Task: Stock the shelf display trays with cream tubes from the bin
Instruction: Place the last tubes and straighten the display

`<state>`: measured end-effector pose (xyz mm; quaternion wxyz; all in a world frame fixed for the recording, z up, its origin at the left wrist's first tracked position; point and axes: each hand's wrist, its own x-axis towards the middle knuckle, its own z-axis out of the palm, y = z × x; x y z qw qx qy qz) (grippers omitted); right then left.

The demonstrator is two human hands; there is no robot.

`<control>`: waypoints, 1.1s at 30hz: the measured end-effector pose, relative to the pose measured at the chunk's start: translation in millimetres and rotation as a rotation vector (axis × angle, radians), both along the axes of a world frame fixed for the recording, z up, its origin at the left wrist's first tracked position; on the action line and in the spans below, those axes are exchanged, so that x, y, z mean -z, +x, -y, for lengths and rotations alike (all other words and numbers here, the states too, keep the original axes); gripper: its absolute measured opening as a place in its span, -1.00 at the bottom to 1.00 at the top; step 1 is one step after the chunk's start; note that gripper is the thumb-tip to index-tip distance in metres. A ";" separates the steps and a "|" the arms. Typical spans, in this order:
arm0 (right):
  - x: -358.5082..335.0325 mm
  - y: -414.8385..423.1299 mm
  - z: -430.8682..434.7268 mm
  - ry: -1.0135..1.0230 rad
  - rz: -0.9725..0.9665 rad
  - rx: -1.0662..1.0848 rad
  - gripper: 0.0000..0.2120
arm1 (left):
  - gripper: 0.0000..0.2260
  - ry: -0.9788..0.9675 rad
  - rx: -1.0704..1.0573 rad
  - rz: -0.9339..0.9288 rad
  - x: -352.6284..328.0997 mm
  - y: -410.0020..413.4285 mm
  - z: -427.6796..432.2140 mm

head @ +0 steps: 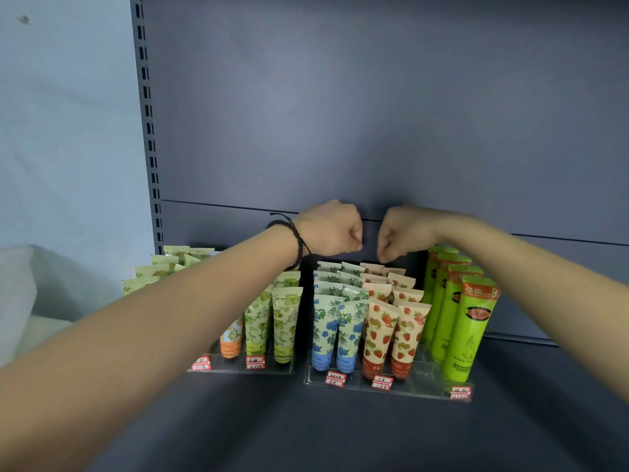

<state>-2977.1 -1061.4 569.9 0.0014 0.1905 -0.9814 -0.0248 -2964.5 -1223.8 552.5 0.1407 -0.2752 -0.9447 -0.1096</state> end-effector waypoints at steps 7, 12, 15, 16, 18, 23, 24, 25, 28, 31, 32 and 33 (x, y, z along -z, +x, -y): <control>10.6 -10.7 13.4 0.066 0.002 -0.023 -0.85 | -0.86 0.033 -0.011 0.069 11.3 -1.6 20.3; 6.6 -9.4 16.6 0.091 0.053 -0.034 -0.84 | -0.85 0.033 -0.020 0.099 13.5 -1.1 28.3; 7.1 -8.3 17.3 0.092 0.063 -0.029 -0.85 | -0.84 0.022 -0.015 0.111 12.9 -0.6 31.4; 6.9 -7.9 16.9 0.094 0.065 -0.028 -0.85 | -0.84 0.012 -0.011 0.119 12.5 0.2 32.3; 4.3 -5.8 15.4 0.079 0.053 -0.025 -0.86 | -0.82 0.001 0.005 0.146 11.7 2.1 34.6; -7.1 15.9 15.2 -0.071 -0.002 -0.119 -0.93 | -0.85 0.041 0.071 0.161 10.8 11.1 46.3; -7.1 23.1 17.8 -0.084 0.025 -0.153 -0.93 | -0.88 0.050 0.089 0.156 11.0 12.9 49.3; -5.9 29.0 21.1 -0.079 0.052 -0.178 -0.93 | -0.91 0.054 0.105 0.155 11.2 14.5 52.2; 2.4 35.9 30.7 -0.009 0.065 -0.206 -0.88 | -0.93 0.031 0.157 0.193 11.0 18.1 57.7; 6.3 34.3 35.1 -0.001 0.054 -0.210 -0.86 | -0.87 -0.009 0.166 0.244 11.1 20.2 57.1; 5.9 34.3 36.1 0.001 0.057 -0.212 -0.86 | -0.85 -0.019 0.164 0.250 11.5 20.3 56.4; 5.1 34.5 37.3 0.003 0.063 -0.213 -0.87 | -0.84 -0.029 0.164 0.251 12.0 20.4 55.8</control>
